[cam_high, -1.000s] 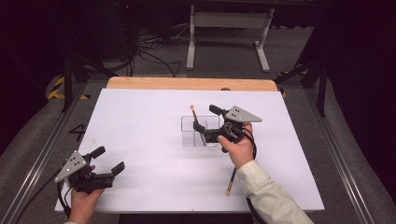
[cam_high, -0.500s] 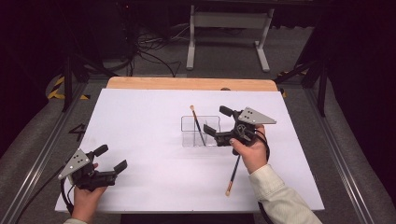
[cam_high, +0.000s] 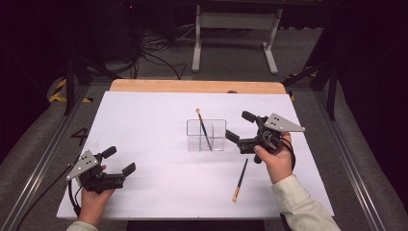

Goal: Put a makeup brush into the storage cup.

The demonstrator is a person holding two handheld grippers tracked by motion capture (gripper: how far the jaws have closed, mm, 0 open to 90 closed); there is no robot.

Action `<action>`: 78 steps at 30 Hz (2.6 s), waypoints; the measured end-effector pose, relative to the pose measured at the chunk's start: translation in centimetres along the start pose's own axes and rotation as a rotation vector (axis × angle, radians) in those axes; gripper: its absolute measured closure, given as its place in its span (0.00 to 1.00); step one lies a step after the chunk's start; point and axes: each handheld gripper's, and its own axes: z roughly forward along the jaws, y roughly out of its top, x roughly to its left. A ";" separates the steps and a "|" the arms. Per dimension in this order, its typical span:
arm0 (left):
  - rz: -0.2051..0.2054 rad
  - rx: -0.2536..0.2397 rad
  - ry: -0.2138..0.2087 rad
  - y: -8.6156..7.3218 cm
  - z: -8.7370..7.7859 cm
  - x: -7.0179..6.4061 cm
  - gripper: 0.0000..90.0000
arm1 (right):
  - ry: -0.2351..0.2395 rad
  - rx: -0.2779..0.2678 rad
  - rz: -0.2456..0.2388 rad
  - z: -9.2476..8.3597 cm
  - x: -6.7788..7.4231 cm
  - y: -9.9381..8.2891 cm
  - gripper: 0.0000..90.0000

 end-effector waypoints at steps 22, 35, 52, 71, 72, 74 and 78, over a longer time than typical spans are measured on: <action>0.002 0.001 0.002 0.0 0.0 0.0 0.00 | -0.010 0.056 -0.041 -3.3 -0.8 0.7 0.03; -0.001 0.001 0.004 0.0 0.0 -0.1 0.00 | 0.022 0.140 -0.082 -4.0 -1.0 1.3 0.03; -0.004 0.003 0.017 -0.1 -0.4 0.0 0.00 | 0.059 0.258 -0.149 -4.7 -1.2 2.1 0.03; -0.005 0.006 0.019 -0.2 -0.4 0.1 0.00 | 0.105 0.451 -0.259 -4.5 -0.9 2.7 0.03; -0.002 0.006 0.019 -0.2 -0.4 0.1 0.00 | 0.108 0.458 -0.264 -4.4 -0.9 2.7 0.03; -0.003 0.007 0.019 -0.2 -0.5 0.1 0.00 | 0.118 0.481 -0.280 -4.3 -0.8 2.7 0.03; -0.011 0.004 0.022 -0.2 -0.4 0.1 0.00 | 0.129 0.522 -0.306 -4.2 -0.8 2.7 0.04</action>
